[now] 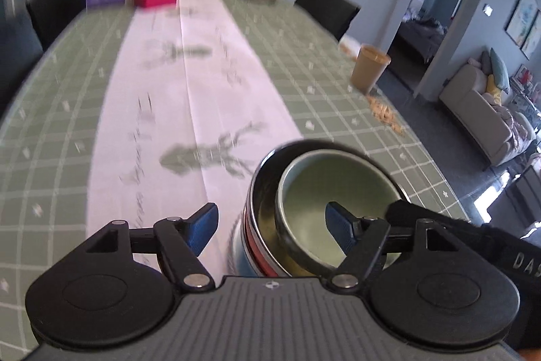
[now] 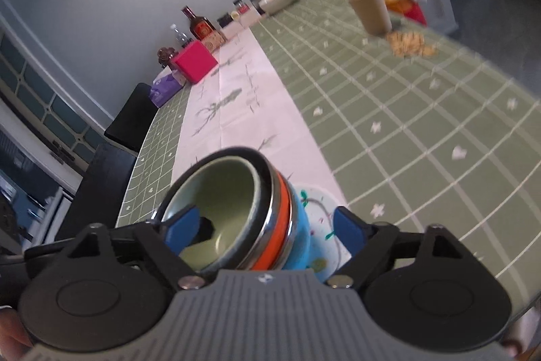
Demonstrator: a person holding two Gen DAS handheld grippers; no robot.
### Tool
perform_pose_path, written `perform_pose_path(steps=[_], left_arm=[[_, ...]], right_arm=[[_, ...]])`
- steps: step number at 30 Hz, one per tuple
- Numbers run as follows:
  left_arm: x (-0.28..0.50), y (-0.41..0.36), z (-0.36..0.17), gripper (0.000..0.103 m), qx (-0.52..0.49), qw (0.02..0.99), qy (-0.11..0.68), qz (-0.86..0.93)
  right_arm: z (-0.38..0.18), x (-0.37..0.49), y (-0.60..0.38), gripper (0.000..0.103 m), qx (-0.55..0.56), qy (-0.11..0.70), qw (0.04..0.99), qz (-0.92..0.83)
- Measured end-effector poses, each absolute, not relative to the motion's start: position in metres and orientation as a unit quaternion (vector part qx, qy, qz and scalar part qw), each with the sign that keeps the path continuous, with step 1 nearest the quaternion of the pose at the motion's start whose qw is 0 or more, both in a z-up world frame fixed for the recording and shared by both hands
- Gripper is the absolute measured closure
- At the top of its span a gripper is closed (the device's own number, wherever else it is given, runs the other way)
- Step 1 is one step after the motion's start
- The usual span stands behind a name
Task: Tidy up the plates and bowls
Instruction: 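Lower the bowl stack onto the white plate and open both grippers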
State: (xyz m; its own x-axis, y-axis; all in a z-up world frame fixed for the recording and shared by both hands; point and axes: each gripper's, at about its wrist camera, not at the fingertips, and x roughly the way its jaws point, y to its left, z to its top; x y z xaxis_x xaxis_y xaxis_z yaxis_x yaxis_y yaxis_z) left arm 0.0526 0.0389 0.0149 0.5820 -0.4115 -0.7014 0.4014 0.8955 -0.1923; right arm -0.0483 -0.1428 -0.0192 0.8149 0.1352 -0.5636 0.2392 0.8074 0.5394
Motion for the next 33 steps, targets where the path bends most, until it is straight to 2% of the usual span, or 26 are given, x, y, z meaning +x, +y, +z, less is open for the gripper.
perform_pose_path(steps=[4,12,14,15,18,23,33], left_arm=[[0.016,0.034,0.024,0.016,0.013,0.909,0.35,-0.225],[-0.043,0.027,0.007,0.013,-0.052,0.95,0.286,-0.112],[-0.051,0.023,0.007,0.008,-0.038,0.957,0.269,-0.098],[-0.052,0.022,0.008,0.004,-0.029,0.958,0.268,-0.095],[-0.051,0.021,0.011,0.004,-0.021,0.957,0.275,-0.095],[-0.057,0.022,0.012,0.008,-0.018,0.961,0.273,-0.051],[-0.07,0.018,-0.001,0.008,0.01,0.955,0.29,-0.068]], right_arm=[[-0.007,-0.068,-0.147,0.007,0.257,0.307,0.916,-0.035],[-0.022,-0.111,-0.166,0.007,0.162,0.314,0.932,-0.076],[-0.03,-0.115,-0.171,0.007,0.154,0.324,0.93,-0.078],[-0.035,-0.116,-0.173,0.007,0.158,0.329,0.928,-0.073],[-0.044,-0.118,-0.17,0.007,0.168,0.337,0.924,-0.059],[-0.052,-0.111,-0.149,0.007,0.15,0.358,0.921,-0.025],[-0.047,-0.109,-0.137,0.007,0.134,0.356,0.925,-0.02]])
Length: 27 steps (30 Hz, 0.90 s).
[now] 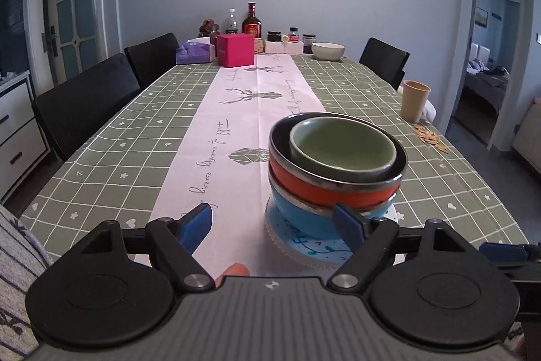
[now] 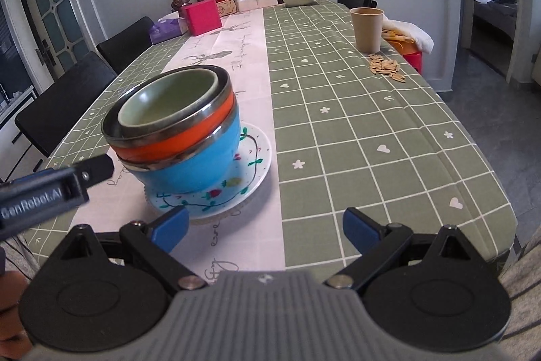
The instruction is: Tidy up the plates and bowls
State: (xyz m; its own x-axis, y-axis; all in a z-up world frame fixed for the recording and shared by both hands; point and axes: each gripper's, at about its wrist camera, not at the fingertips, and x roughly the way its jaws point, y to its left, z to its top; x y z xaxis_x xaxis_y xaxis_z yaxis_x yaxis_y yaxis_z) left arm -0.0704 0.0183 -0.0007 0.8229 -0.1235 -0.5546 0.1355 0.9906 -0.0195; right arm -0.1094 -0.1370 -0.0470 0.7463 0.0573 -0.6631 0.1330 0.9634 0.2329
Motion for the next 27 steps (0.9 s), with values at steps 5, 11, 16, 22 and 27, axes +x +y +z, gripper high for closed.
perform_pose_path(steps=[5,11,16,22,27], left_arm=[[-0.071,0.016,-0.002,0.008,0.01,0.955,0.291,-0.052],[-0.071,0.015,-0.003,0.008,0.023,0.957,0.284,-0.049],[-0.07,0.016,-0.005,0.008,0.02,0.956,0.288,-0.05],[-0.068,0.015,-0.007,0.008,0.019,0.953,0.297,-0.05],[-0.068,0.014,-0.01,0.008,0.021,0.953,0.3,-0.046]], right_arm=[[-0.046,-0.109,-0.133,0.007,0.129,0.355,0.926,-0.019],[-0.049,-0.106,-0.131,0.007,0.126,0.361,0.924,-0.018],[-0.05,-0.105,-0.13,0.007,0.124,0.363,0.923,-0.017],[-0.053,-0.104,-0.13,0.007,0.123,0.367,0.922,-0.018],[-0.056,-0.103,-0.131,0.007,0.122,0.371,0.92,-0.019]])
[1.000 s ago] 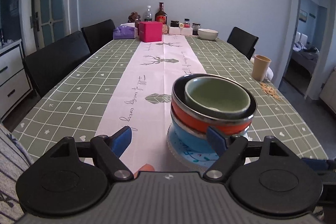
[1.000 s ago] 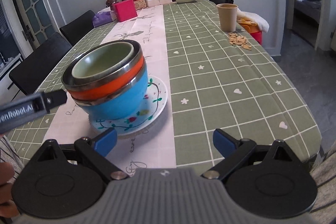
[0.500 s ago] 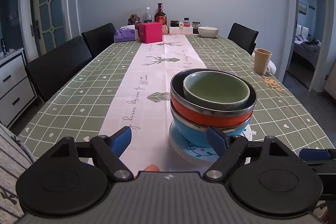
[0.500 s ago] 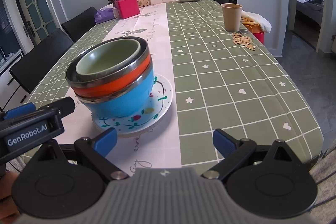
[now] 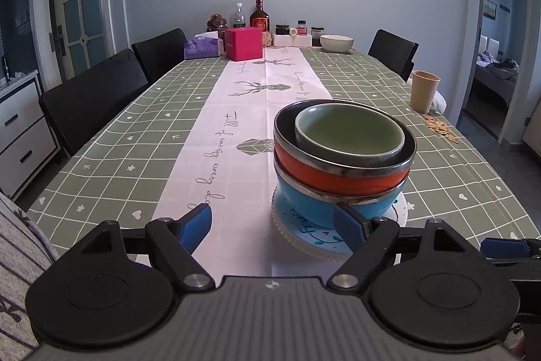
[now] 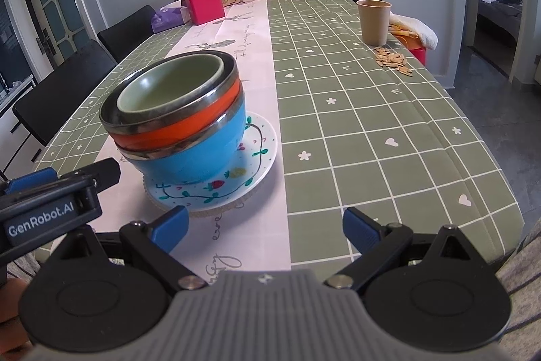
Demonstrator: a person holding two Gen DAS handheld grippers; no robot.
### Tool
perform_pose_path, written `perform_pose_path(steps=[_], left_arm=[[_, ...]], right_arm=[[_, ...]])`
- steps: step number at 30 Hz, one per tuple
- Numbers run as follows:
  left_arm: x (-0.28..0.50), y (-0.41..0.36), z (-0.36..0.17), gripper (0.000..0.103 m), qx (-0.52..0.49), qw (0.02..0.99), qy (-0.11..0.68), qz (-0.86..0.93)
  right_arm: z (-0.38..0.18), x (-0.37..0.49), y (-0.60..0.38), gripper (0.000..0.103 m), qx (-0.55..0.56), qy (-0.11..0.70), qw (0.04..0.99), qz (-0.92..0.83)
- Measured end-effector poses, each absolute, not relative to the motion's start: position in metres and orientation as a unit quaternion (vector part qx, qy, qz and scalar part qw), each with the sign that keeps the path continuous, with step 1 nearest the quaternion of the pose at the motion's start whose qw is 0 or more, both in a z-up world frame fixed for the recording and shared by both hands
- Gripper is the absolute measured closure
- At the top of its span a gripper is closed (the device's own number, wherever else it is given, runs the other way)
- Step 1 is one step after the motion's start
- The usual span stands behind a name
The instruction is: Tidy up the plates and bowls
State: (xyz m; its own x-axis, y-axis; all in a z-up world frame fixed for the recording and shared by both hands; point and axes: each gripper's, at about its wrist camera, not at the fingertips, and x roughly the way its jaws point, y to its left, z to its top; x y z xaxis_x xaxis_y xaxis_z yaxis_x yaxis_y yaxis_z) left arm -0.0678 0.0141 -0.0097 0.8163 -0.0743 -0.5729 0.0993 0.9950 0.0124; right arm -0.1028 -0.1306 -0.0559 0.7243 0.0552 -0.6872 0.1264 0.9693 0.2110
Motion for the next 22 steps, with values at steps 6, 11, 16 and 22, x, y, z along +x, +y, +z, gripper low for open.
perform_pose_path(steps=[6,11,16,22], left_arm=[[-0.0661,0.0135,-0.0134,0.008,0.02,0.951,0.307,-0.043],[-0.0648,0.0124,-0.0164,0.008,0.023,0.949,0.313,-0.039],[-0.0647,0.013,-0.0184,0.008,0.023,0.947,0.317,-0.04],[-0.0648,0.0129,-0.0191,0.008,0.024,0.947,0.317,-0.043]], right_arm=[[-0.0593,-0.1018,-0.1306,0.007,0.12,0.376,0.918,-0.022],[-0.0624,-0.1004,-0.1302,0.007,0.117,0.381,0.917,-0.022],[-0.0642,-0.1007,-0.1299,0.007,0.116,0.384,0.916,-0.021],[-0.0654,-0.1011,-0.1306,0.007,0.118,0.385,0.915,-0.019]])
